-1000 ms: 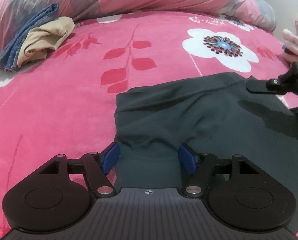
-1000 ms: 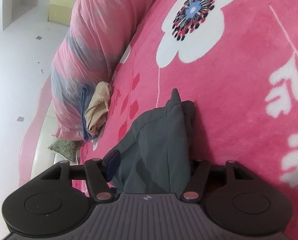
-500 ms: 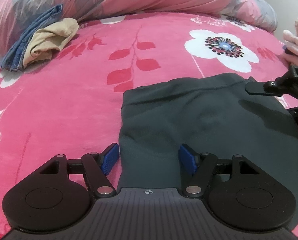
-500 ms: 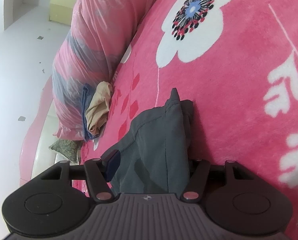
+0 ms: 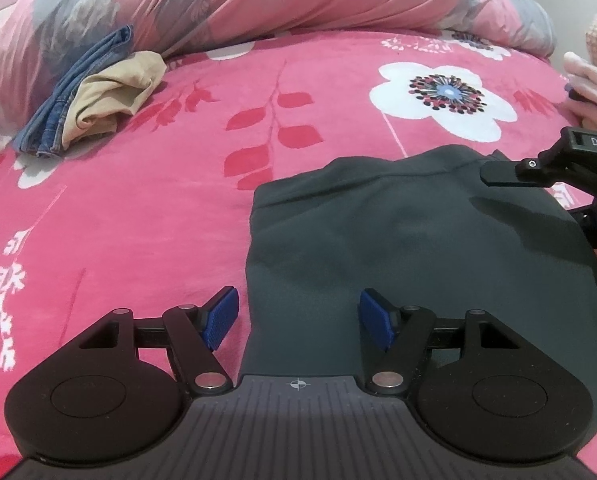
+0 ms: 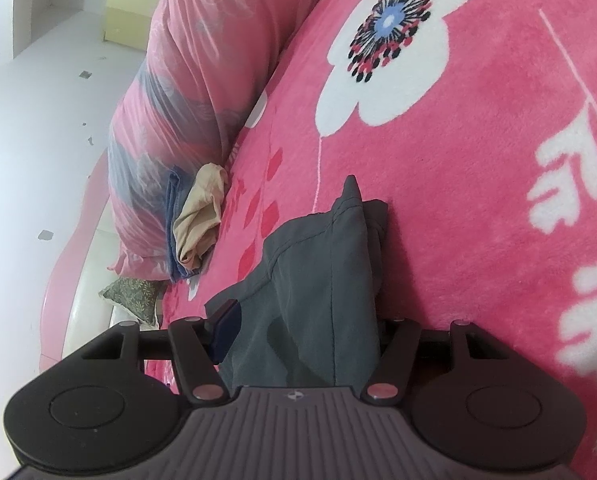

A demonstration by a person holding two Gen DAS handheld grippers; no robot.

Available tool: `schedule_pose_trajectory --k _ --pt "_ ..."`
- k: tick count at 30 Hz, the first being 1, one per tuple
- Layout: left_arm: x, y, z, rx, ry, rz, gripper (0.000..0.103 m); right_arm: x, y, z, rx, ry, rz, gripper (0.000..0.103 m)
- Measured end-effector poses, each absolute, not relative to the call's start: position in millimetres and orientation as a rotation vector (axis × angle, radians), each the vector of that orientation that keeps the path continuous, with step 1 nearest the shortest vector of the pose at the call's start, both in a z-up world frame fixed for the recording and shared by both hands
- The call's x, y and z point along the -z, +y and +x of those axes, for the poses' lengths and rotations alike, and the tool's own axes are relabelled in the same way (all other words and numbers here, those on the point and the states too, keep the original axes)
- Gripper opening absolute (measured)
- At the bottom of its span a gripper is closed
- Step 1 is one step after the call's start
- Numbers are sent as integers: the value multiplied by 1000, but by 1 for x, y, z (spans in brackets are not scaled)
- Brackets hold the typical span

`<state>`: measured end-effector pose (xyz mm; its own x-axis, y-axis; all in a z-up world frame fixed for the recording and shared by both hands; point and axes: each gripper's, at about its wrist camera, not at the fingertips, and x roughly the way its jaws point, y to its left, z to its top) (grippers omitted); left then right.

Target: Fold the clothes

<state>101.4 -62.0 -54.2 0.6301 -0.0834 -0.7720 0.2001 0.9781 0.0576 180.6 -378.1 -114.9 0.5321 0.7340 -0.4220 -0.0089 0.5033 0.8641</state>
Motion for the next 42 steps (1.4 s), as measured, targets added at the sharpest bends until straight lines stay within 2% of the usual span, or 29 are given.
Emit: schedule_pose_trajectory --k 6,25,33,42 --pt "54 -53 96 154 871 109 68 115 -377 179 -536 897 936 62" --pt "67 36 88 348 821 -328 68 116 -375 176 -544 865 909 61" --pt "73 52 86 337 750 -414 68 117 -373 173 -543 853 899 61" --pt "94 42 87 456 783 -411 69 117 -372 172 -550 844 897 61"
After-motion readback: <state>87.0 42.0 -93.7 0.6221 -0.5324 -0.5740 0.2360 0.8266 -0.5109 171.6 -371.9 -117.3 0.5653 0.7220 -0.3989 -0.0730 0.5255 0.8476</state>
